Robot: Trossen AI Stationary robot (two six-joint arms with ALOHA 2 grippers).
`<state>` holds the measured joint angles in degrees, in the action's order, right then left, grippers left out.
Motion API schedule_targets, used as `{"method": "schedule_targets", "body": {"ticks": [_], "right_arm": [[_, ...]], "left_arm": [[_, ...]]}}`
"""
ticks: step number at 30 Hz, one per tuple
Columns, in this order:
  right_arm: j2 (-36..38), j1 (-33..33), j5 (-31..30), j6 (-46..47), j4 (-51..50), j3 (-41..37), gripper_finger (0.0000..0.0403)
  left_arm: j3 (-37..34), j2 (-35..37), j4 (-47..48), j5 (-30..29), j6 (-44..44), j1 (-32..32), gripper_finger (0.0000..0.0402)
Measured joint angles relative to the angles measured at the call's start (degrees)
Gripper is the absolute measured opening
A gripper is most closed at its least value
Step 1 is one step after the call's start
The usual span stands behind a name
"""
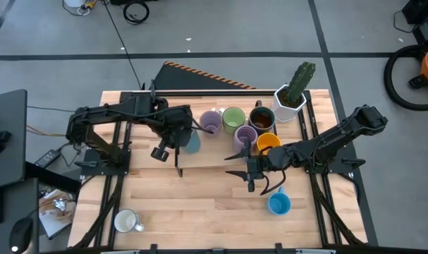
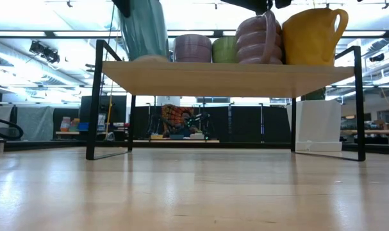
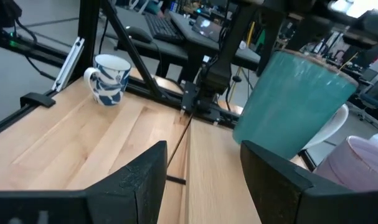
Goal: Place coffee mugs
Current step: Put the white-blue mug on the shelf
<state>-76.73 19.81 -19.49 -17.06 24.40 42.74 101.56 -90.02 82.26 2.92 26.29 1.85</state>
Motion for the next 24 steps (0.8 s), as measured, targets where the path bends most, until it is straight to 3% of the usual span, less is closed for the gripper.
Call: {"method": "schedule_targets", "body": {"ticks": [14, 24], "right_arm": [[1.7, 0.5, 0.0, -3.6, 4.9, 1.4, 0.0210], [2.4, 1.2, -1.1, -5.7, -4.4, 9.6, 0.0196]], "left_arm": [[0.0, 0.0, 0.9, -4.2, 2.8, 1.1, 0.0036], [0.0, 0.0, 1.7, -4.4, 6.3, 6.2, 0.0036]]}}
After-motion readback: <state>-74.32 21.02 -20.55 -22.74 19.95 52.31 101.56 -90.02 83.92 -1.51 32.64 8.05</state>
